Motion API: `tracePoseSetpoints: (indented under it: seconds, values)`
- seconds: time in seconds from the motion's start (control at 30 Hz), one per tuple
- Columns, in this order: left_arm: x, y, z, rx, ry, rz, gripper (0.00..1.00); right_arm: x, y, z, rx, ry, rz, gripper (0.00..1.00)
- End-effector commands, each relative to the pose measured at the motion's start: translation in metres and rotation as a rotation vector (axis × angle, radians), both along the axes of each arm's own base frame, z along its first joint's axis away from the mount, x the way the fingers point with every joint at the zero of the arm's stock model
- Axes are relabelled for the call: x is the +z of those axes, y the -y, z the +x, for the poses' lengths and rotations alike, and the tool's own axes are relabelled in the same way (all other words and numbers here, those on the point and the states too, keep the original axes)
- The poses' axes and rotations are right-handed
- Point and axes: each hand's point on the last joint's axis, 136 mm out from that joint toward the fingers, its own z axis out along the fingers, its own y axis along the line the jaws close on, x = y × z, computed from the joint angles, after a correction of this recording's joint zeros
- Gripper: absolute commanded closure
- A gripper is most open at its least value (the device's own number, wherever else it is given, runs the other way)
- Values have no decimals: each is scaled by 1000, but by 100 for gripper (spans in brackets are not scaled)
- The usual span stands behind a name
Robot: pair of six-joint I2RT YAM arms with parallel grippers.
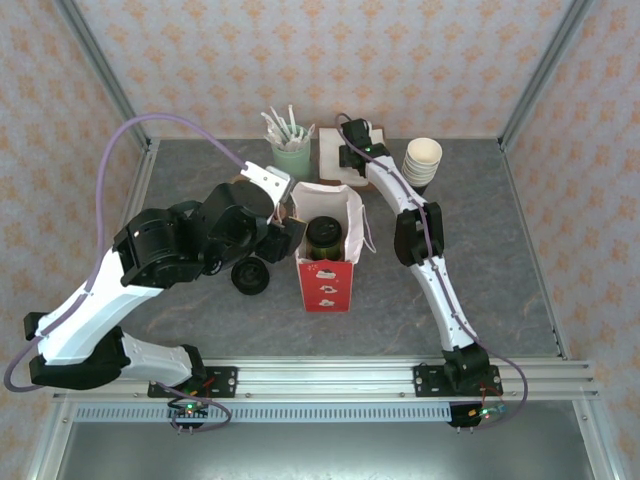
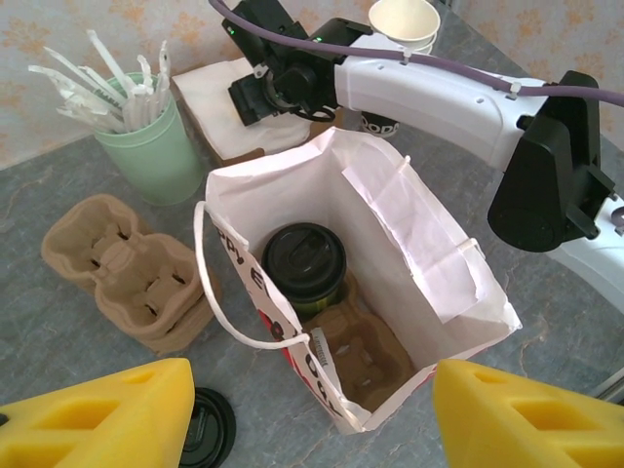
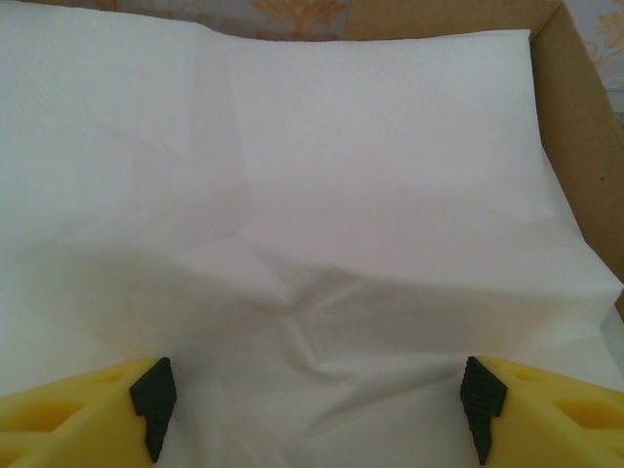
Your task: Pack the takeout coffee
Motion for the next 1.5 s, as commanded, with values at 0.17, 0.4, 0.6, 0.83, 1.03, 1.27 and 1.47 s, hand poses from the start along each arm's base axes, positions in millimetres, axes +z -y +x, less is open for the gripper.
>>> tracePoseSetpoints:
  seconds: [0.17, 0.4, 0.6, 0.83, 1.03, 1.27, 1.47]
  values:
    - [8, -9, 2, 52, 38, -30, 34, -3, 2, 4, 9, 2, 9, 51]
    - [7, -13, 1, 60, 39, -26, 34, -4, -5, 1, 35, -18, 40, 78]
    - [5, -16, 2, 68, 43, -16, 34, 15, -9, 1, 39, 4, 78, 93]
    - [4, -15, 2, 64, 43, -4, 34, 55, -13, 4, 40, 67, 124, 90]
    - [3, -14, 3, 59, 41, 6, 33, 86, -13, 3, 47, 109, 147, 89]
    - [2, -15, 2, 59, 40, 4, 33, 110, -14, 0, 59, 137, 166, 99]
    - [2, -16, 2, 61, 40, 0, 33, 141, -15, -3, 68, 181, 190, 100]
